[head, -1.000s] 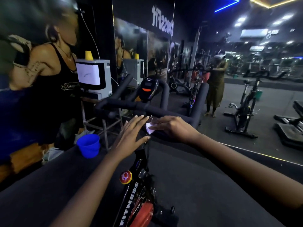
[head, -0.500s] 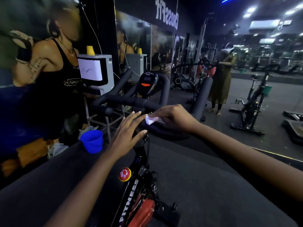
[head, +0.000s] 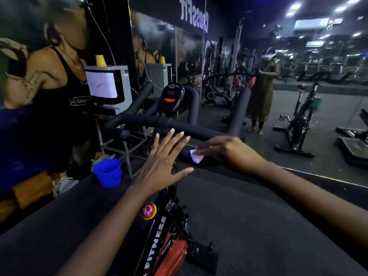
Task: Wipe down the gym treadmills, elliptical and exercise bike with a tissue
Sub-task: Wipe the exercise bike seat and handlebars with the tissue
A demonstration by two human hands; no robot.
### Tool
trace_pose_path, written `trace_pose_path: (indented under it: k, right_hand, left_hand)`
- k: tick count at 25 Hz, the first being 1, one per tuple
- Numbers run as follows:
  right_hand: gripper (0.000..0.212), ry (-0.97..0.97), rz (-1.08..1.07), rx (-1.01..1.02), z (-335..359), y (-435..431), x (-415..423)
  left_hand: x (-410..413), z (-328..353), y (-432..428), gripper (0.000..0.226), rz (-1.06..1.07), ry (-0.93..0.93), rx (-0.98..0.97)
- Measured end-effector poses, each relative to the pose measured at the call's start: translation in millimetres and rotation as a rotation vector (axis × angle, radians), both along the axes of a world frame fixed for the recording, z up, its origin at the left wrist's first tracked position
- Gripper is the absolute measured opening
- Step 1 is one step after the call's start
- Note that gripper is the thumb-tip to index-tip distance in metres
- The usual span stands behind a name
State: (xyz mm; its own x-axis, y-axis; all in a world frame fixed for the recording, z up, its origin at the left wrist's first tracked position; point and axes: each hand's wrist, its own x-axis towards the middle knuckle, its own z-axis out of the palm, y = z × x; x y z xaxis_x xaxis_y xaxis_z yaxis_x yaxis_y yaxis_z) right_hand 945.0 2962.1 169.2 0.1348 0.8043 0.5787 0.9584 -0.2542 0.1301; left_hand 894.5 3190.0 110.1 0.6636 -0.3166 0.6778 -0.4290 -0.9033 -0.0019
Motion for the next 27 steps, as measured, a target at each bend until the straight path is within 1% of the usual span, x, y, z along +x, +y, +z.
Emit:
trace_pose_path:
  k: [2, 3, 4, 6, 8, 12, 14, 16, 17, 20, 24, 27]
  right_hand:
    - [0.033, -0.075, 0.002, -0.002, -16.7, 21.1, -10.3]
    - [0.037, -0.112, 0.004, -0.01, -24.8, 26.5, -12.8]
    - [0.042, -0.144, 0.006, -0.032, -30.4, 25.7, -13.0]
    - [0.045, -0.173, 0.02, -0.062, -33.8, 10.4, -12.3]
    - [0.045, -0.15, 0.018, -0.073, -35.5, -9.6, -11.9]
    - [0.044, -0.008, -0.057, -0.055, -42.3, -46.5, -8.4]
    - [0.039, -0.034, -0.118, -0.009, -46.7, -64.1, -6.2]
    - [0.032, -0.071, -0.235, 0.094, -45.5, -73.5, 1.0]
    - [0.033, -0.06, -0.31, 0.18, -43.1, -72.0, 6.5]
    - [0.04, 0.07, -0.507, 0.417, -36.4, -49.8, 19.5]
    - [0.05, 0.229, -0.596, 0.584, -59.3, -27.7, 4.2]
    - [0.047, 0.271, -0.598, 0.786, -75.0, -12.2, -21.8]
  left_hand:
    - [1.3, 0.2, -1.4, 0.089, -0.022, 0.02, 0.046]
    - [1.0, 0.0, -1.3, 0.091, -0.022, 0.022, 0.059]
    - [0.2, -0.6, -1.1, 0.092, -0.018, 0.024, 0.066]
    - [-2.4, -1.8, -1.1, 0.092, -0.014, 0.032, 0.066]
    - [-3.3, -2.1, -1.0, 0.092, -0.017, 0.038, 0.063]
    - [-3.6, -2.4, -1.6, 0.09, -0.015, 0.026, 0.059]
    - [-4.7, -4.3, -5.1, 0.086, 0.002, 0.003, 0.057]
    - [-5.3, -2.9, -15.6, 0.078, 0.013, -0.028, 0.055]
    - [-4.5, -0.5, -23.8, 0.074, 0.008, -0.04, 0.052]
    - [2.2, 4.6, -52.1, 0.068, -0.014, -0.041, 0.056]
    - [7.9, -6.6, -63.7, 0.065, 0.039, -0.056, 0.128]
    - [10.2, -9.5, -62.4, 0.068, 0.053, -0.097, 0.132]
